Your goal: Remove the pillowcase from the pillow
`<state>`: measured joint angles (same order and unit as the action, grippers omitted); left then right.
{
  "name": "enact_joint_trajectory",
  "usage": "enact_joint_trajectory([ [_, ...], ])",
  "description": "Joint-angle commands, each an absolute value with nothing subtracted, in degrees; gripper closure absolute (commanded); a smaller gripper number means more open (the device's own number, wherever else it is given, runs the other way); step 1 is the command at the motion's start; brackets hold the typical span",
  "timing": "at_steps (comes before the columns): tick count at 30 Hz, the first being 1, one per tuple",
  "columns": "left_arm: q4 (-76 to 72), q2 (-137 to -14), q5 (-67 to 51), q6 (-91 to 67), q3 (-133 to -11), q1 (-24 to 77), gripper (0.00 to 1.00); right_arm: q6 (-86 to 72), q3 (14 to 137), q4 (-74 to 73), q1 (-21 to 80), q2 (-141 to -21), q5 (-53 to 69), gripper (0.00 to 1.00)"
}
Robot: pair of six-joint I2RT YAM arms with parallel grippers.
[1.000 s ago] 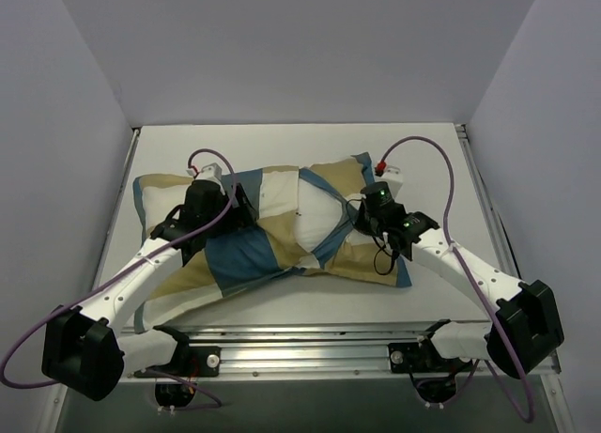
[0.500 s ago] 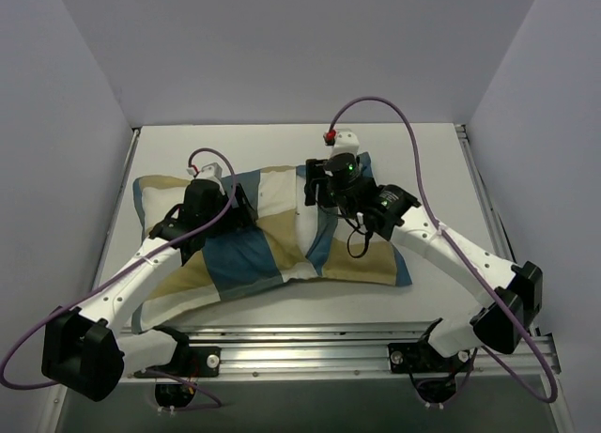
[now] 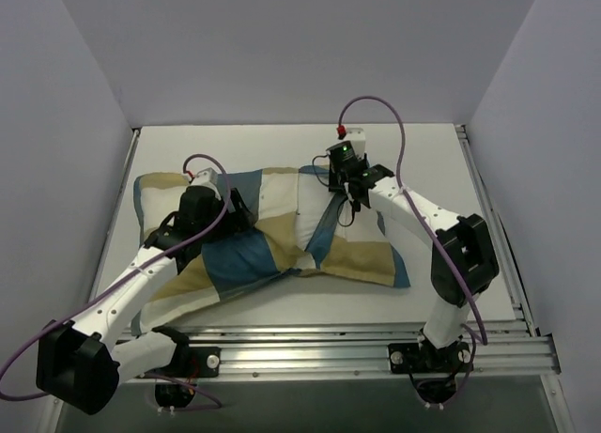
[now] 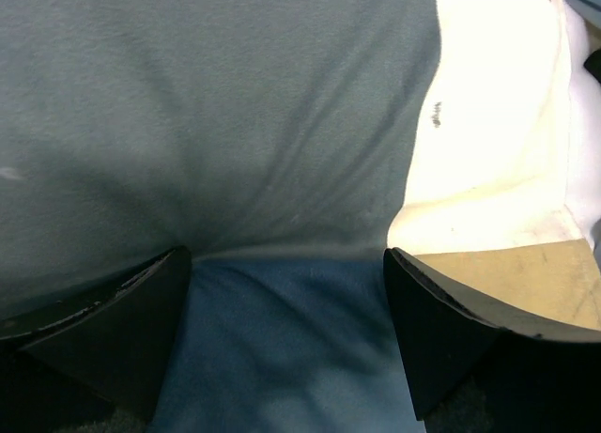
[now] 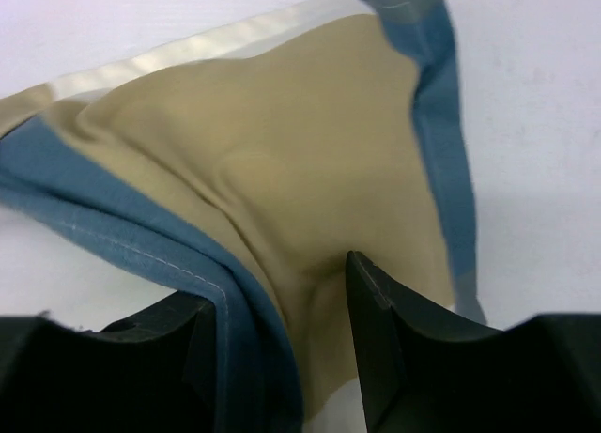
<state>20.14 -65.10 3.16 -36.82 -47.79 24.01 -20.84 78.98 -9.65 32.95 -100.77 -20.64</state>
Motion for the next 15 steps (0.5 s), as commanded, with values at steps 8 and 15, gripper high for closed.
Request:
enact_joint_trajectory([
  [8,29.7,-61.7,5.0,-40.9,-38.5,23.2,0.06,-26.4,69.6,-5.4,18.5,-97.1,-13.5,0.86],
  [15,27.0,-58.2,0.9,-33.1,-44.4,24.0,0.05,-24.6,63.2,7.8,21.1,-92.6,11.4,1.00],
])
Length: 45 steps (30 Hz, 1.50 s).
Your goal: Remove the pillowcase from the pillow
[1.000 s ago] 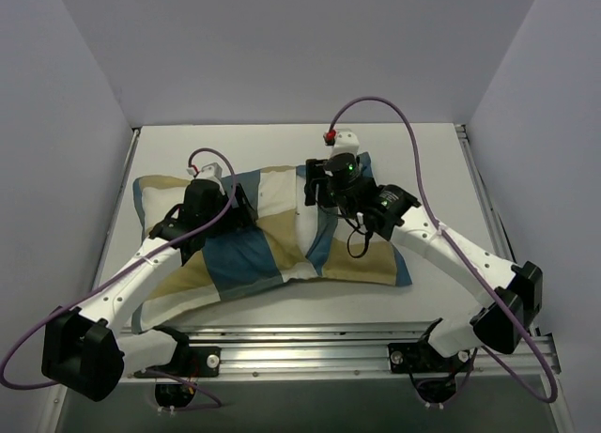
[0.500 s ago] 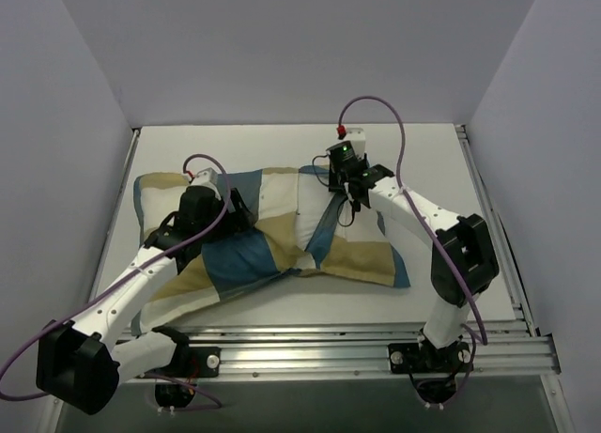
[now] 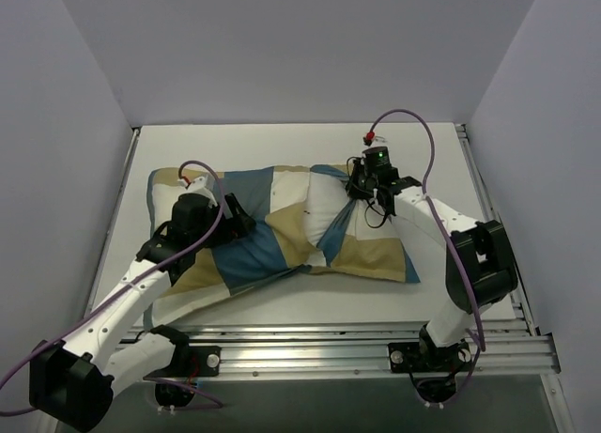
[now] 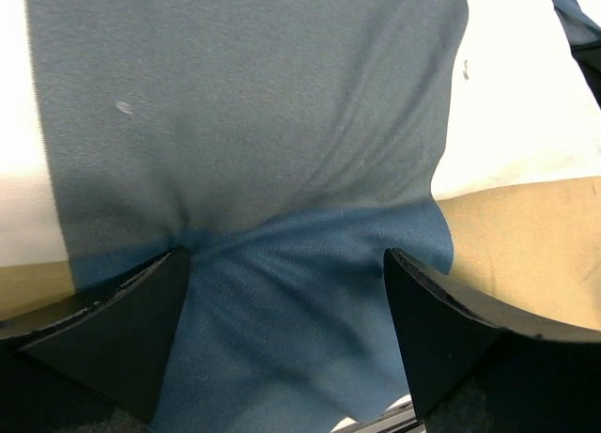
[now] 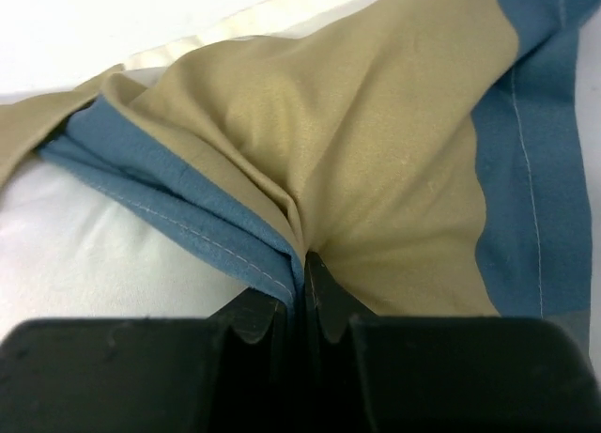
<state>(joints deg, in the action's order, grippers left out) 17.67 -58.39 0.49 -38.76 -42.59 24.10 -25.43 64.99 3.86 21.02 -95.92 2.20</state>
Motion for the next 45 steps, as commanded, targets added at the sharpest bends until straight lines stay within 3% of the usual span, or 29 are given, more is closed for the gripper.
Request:
enact_joint_trajectory([
  [1,26.9,-58.4,0.3,-32.0,-47.8,24.2,0.05,-24.3,62.9,8.2,22.5,-91.9,12.4,1.00],
  [9,26.7,-68.0,5.3,-19.7,-70.3,37.3,0.06,-24.7,62.1,10.2,28.1,-83.3,16.3,1.00],
  [15,26.3,-80.7,4.0,-16.8,-84.1,39.1,0.06,-25.0,62.3,10.9,29.4,-81.4,17.6,1.00],
  [23,28.0,-92.1,3.0,-17.1,-87.9,40.0,0.05,-25.4,62.0,13.1,30.4,-82.2,19.5,1.00],
  [37,26.3,-100.8,-1.8,-21.7,-88.5,41.2,0.00,-25.0,62.7,13.8,32.5,-85.0,18.4,1.00],
  [41,24.9,-102.8,-1.9,-23.4,-86.3,41.7,0.17,-24.9,62.8,14.2,33.0,-85.5,18.1,1.00],
  [42,24.6,-103.0,-1.8,-23.6,-85.2,41.6,0.29,-24.9,62.8,14.2,33.2,-85.4,18.1,1.00],
  [45,23.9,-102.7,-1.6,-24.1,-83.3,41.6,0.53,-24.0,62.8,13.4,33.2,-85.3,16.6,1.00],
])
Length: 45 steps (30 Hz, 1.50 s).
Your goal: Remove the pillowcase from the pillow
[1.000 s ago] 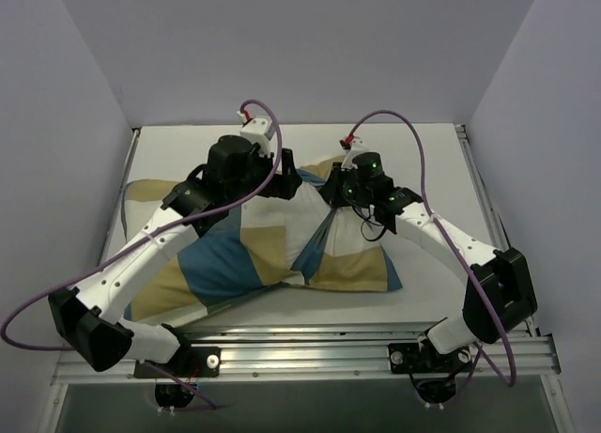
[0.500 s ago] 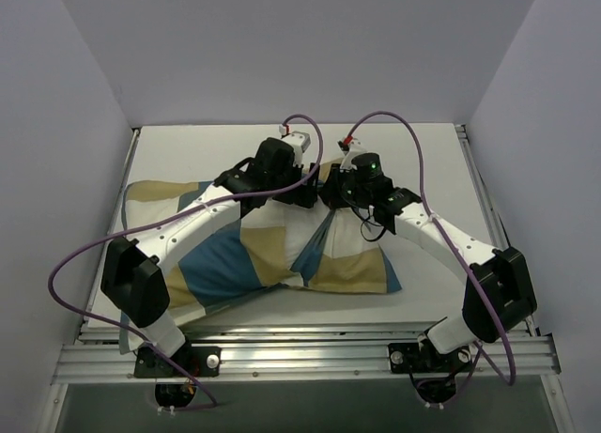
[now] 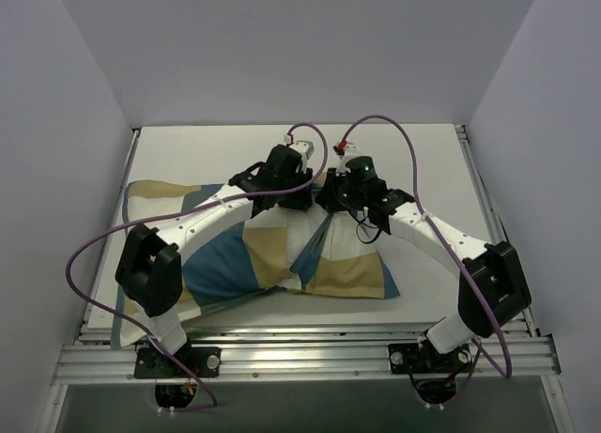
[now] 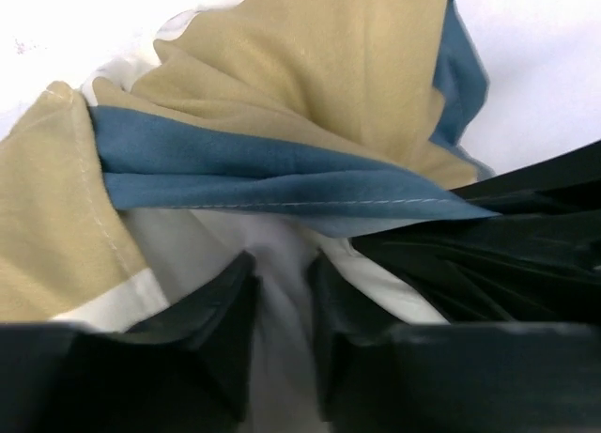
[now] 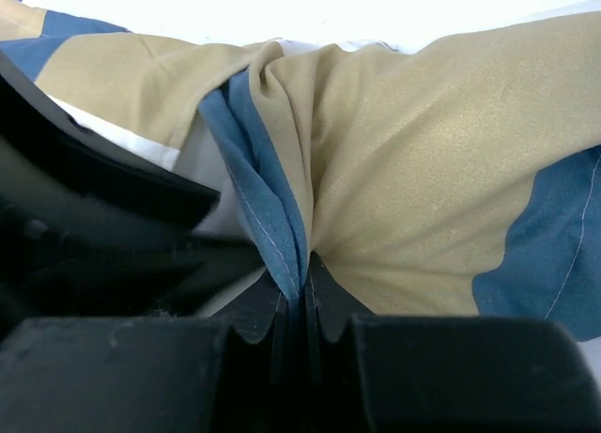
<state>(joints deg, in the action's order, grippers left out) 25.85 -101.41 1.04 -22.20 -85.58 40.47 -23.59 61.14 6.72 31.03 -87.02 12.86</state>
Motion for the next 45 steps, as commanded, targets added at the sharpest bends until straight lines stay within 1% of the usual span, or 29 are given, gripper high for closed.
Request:
enact_joint_trajectory([
  [1,23.6,-102.5,-1.2,-24.1,-82.2,41.7,0.70,-23.7,62.8,13.2,33.2,-85.3,16.1,1.00],
  [5,23.7,-100.9,-0.5,-23.3,-80.5,41.7,0.97,-22.9,62.7,11.4,33.2,-85.4,13.0,1.00],
  [8,23.8,-98.9,-0.5,-22.9,-78.3,41.6,0.98,-22.9,62.7,9.6,33.2,-85.6,6.7,1.00],
  [10,22.8,-97.0,-0.6,-22.9,-76.5,41.7,0.98,-22.2,63.3,8.4,33.2,-86.0,1.3,0.96],
  [13,22.2,-93.3,-0.7,-22.8,-73.0,42.2,0.98,-21.3,64.6,7.4,33.1,-87.2,-3.0,0.86],
  [15,22.0,-91.1,-1.3,-22.0,-71.1,42.7,0.98,-21.2,65.9,7.0,33.2,-88.4,-4.0,0.82],
  [22,19.1,-86.0,-1.8,-21.5,-66.0,45.0,0.98,-22.1,69.2,7.3,33.3,-92.5,-5.3,0.79],
  [27,19.2,-83.1,-0.5,-21.9,-64.6,45.4,0.98,-22.5,71.0,6.2,33.2,-95.7,-7.6,0.76],
  [28,19.6,-82.8,-0.5,-22.1,-64.5,45.3,0.98,-22.7,70.9,6.1,33.2,-96.1,-8.4,0.77],
  [29,19.9,-81.7,1.1,-22.1,-64.2,45.4,0.98,-22.8,70.8,5.3,33.1,-96.6,-9.6,0.84],
  [32,21.0,-78.8,3.4,-22.8,-62.5,45.3,0.98,-23.6,70.8,2.9,31.7,-97.3,-14.3,1.00],
  [34,21.9,-75.8,4.7,-23.7,-61.2,45.3,0.98,-25.2,70.1,1.9,29.8,-97.3,-15.1,1.00],
  [35,22.1,-74.7,5.2,-24.0,-60.4,45.4,0.98,-25.8,69.5,1.8,27.3,-96.9,-14.8,1.00],
  [39,22.6,-67.8,6.3,-25.4,-54.5,45.4,0.98,-27.9,67.8,1.6,21.6,-96.2,-12.9,1.00],
  [43,22.5,-57.6,6.1,-26.2,-49.1,45.6,0.98,-28.1,68.9,0.3,18.6,-97.3,-12.0,1.00],
  [45,22.8,-54.6,5.5,-26.2,-47.3,45.7,0.98,-28.7,69.5,0.3,17.8,-98.2,-10.9,1.00],
])
